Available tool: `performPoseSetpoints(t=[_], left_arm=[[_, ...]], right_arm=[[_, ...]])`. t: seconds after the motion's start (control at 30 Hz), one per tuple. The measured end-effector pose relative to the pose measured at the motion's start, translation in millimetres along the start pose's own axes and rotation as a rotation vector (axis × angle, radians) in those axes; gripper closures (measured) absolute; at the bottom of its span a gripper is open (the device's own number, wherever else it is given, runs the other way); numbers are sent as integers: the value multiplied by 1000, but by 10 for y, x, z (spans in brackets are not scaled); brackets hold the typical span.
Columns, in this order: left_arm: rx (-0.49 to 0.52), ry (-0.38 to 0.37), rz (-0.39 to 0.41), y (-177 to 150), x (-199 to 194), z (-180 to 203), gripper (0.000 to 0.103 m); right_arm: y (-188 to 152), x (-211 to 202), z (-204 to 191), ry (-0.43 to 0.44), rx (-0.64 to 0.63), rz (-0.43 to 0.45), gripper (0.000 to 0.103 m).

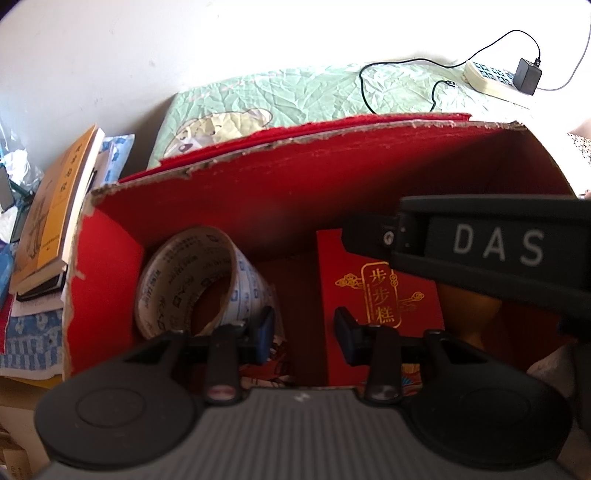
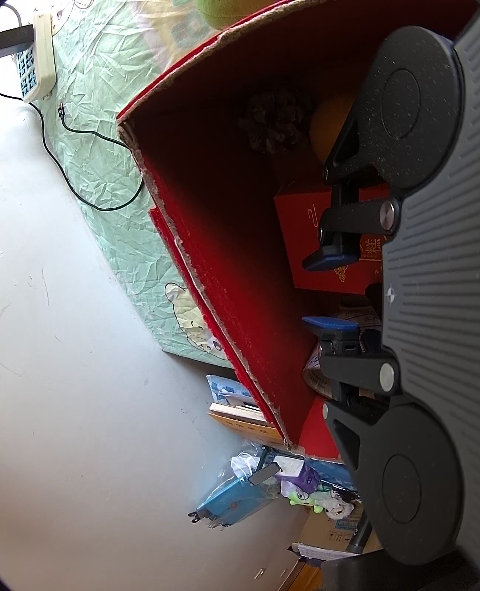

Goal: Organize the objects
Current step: 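Withdraw the open right gripper up out of the red box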

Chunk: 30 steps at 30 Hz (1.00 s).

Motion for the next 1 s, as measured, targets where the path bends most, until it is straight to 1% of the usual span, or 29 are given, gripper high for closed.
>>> performPoseSetpoints(t=[0.3,0.6,1.0], left_arm=[[0,3,-4,7,16,-11,61],[-5,-2,-2,15,18,-30,61],[2,2,9,22,17,-39,61]], right_arm=[[5,13,-11,1,-7,0,72],[11,34,-73,12,-48,3,73],[-17,68,-49,-22,-46,-25,73]])
Point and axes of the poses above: each gripper's, at about its wrist camera, not at the fingertips, and x roughly the way its jaws point, z to its right, y to its top, the point moved 9 cm from there along x, roughly the way its jaws point, and after that the axes turned 2 degrees about z, right-handed, at the moved point
